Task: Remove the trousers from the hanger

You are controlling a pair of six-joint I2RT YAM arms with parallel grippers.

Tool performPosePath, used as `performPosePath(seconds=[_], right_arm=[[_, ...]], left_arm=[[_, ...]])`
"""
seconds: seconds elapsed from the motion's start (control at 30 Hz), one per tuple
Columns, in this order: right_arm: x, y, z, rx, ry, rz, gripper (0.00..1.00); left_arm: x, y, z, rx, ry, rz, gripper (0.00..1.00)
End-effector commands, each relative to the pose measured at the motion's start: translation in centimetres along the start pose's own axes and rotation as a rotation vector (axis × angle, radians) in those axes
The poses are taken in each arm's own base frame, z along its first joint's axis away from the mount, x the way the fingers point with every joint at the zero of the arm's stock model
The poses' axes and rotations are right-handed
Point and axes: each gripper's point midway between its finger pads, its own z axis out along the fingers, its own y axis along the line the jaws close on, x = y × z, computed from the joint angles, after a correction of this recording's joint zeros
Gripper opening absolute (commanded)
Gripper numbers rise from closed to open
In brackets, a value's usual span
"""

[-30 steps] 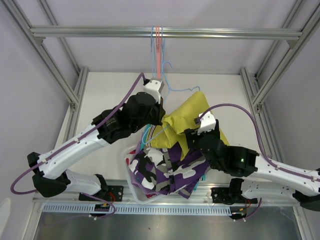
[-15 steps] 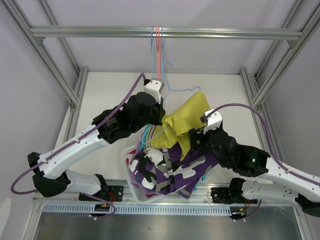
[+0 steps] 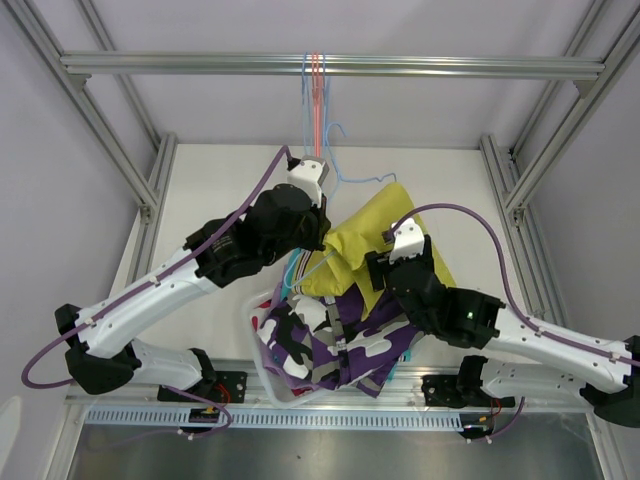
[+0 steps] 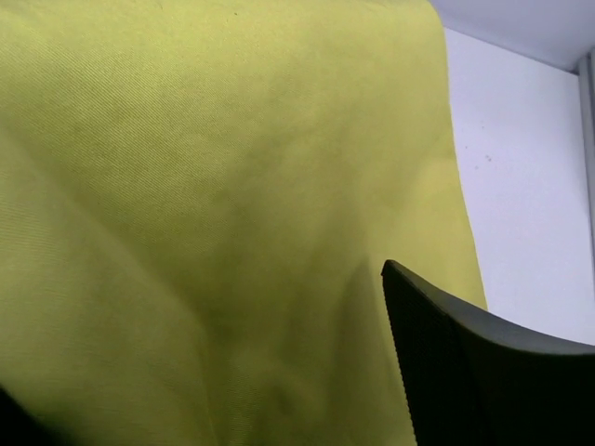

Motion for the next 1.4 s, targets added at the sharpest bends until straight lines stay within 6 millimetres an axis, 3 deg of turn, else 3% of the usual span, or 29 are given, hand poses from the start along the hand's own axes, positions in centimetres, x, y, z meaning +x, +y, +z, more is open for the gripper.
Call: performPosePath(seconds=[0.0, 0.13, 0.23, 0.3, 0.33, 0.4, 0.57, 0.8, 0.93, 1.17, 1.37], right_arm=[[-1.9, -1.1, 0.9, 0.111, -0.091, 0.058, 0.75], [-2.6, -1.3, 1.1, 0.116, -0.119, 0.078, 0.58], [-3.5, -1.4, 0.9, 0.104, -0.136, 0.088, 0.33], [-4.2, -1.4, 0.6, 0.088, -0.139, 0.09, 0.24], [-4.5, -1.5, 0.4, 0.079, -0.142, 0.098, 0.11], [-5.6, -1.9, 0.0, 0.073, -0.149, 0.108, 0.0], [-9.4, -3.6, -1.7, 0.07, -0.198, 0.147, 0.0], [-18.3, -7.6, -6.1, 0.114, -0.316, 0.218, 0.0], [-21.4, -9.5, -7.9, 0.143, -0.363, 0.226, 0.0], [-25.4, -13.0, -11.2, 0.185, -0.437, 0.274, 0.0], [-26.7, -16.4, -14.1, 0.213, -0.473, 0.309, 0.0]], left_arm=[[-2.5, 0.5, -0.3, -0.024, -0.093, -0.017, 0.0], [-2.6, 0.3, -0.3, -0.017, -0.093, -0.016, 0.0], [-2.3, 0.2, -0.1, -0.013, -0.084, -0.014, 0.0], [-2.4, 0.1, -0.1, -0.011, -0.085, -0.016, 0.01], [-2.3, 0.2, -0.1, -0.012, -0.082, -0.017, 0.0], [-2.2, 0.1, 0.0, -0.013, -0.08, -0.017, 0.0], [-2.1, -0.2, 0.0, 0.005, -0.073, -0.019, 0.0], [-1.2, -1.3, 0.7, 0.054, -0.036, 0.02, 0.01], [-0.9, -2.1, 0.7, 0.074, -0.034, 0.06, 0.01], [0.4, -4.7, 0.1, 0.091, -0.05, 0.239, 0.01], [3.2, -7.7, 0.2, 0.094, -0.029, 0.401, 0.0]])
